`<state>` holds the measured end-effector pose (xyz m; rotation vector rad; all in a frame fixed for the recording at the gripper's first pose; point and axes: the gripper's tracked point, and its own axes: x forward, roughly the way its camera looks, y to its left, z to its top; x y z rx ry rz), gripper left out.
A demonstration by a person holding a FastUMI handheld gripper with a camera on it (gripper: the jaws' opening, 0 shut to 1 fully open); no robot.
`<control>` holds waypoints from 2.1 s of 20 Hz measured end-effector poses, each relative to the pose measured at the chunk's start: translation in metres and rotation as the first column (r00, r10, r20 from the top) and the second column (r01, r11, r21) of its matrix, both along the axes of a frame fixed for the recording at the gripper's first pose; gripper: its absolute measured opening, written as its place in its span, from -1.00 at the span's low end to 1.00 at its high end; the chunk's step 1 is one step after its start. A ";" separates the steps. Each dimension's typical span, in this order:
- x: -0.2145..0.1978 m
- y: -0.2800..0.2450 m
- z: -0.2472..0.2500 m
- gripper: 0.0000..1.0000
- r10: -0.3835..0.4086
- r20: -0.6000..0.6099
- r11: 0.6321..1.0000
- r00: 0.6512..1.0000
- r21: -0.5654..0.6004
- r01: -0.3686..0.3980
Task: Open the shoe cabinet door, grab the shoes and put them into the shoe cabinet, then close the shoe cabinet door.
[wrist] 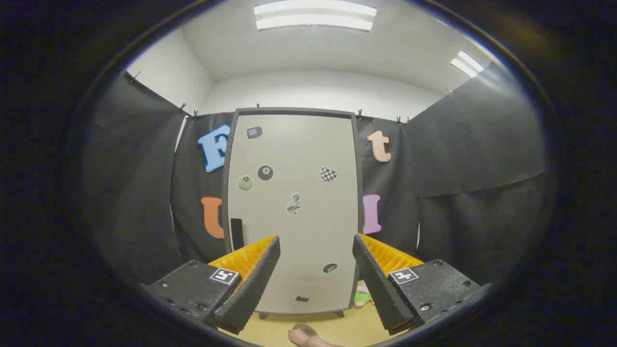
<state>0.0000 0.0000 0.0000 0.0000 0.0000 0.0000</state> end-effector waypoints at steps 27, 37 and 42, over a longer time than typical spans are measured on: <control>0.060 0.071 -0.035 0.97 0.223 -0.060 0.975 0.973 0.038 -0.221; 0.146 0.175 -0.084 0.98 0.314 -0.138 0.949 0.939 0.037 -0.312; 0.192 0.186 -0.101 0.96 0.224 -0.159 0.974 0.962 0.012 -0.225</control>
